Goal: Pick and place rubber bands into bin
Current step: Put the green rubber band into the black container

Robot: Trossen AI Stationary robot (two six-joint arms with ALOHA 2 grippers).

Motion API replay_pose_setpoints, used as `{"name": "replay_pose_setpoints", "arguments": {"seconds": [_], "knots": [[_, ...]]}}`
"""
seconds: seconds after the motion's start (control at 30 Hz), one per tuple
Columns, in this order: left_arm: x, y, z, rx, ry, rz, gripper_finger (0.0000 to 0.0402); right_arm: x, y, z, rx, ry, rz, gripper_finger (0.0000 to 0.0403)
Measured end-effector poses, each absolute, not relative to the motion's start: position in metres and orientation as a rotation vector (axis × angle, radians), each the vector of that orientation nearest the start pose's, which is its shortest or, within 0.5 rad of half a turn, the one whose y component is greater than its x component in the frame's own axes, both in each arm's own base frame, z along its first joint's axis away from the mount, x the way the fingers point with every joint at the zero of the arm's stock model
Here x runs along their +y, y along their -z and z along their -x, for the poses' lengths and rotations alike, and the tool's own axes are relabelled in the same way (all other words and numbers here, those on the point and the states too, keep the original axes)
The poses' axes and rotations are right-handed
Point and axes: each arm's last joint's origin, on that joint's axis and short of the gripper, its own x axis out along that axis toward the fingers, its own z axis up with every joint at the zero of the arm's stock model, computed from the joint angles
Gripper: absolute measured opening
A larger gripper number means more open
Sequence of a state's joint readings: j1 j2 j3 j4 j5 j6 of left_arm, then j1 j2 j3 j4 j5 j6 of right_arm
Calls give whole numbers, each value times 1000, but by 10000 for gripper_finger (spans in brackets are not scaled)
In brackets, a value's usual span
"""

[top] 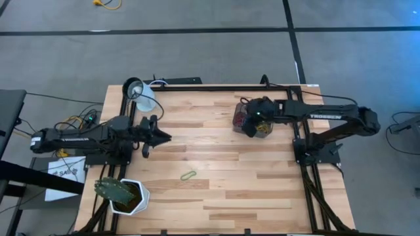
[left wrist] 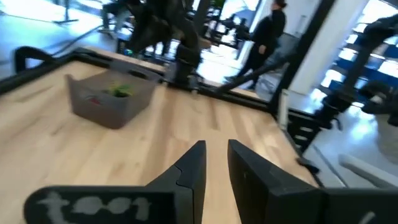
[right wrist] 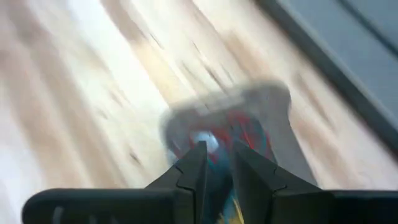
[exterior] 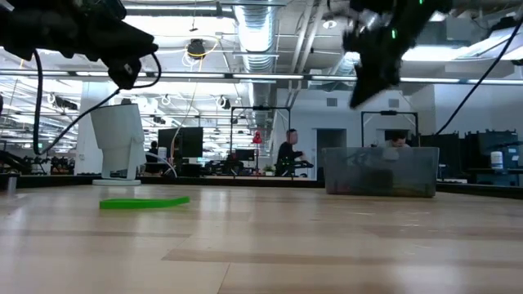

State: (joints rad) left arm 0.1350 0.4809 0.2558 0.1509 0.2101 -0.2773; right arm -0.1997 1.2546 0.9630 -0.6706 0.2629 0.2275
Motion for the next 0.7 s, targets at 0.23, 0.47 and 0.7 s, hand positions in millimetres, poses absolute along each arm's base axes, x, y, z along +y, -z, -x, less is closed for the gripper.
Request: {"name": "replay_pose_setpoints", "arguments": {"seconds": [0.23, 0.47, 0.7], "knots": [[0, -228, -153, 63, 142, 281, 55, -32, -311, -243, 745, 411, -100, 67], [-13, -221, -189, 292, 127, 324, 55, -4, -320, -238, 718, 294, -41, 67], [-35, -201, -233, 475, 156, 293, 55, 19, -314, -244, 747, 207, -5, 67]]}}
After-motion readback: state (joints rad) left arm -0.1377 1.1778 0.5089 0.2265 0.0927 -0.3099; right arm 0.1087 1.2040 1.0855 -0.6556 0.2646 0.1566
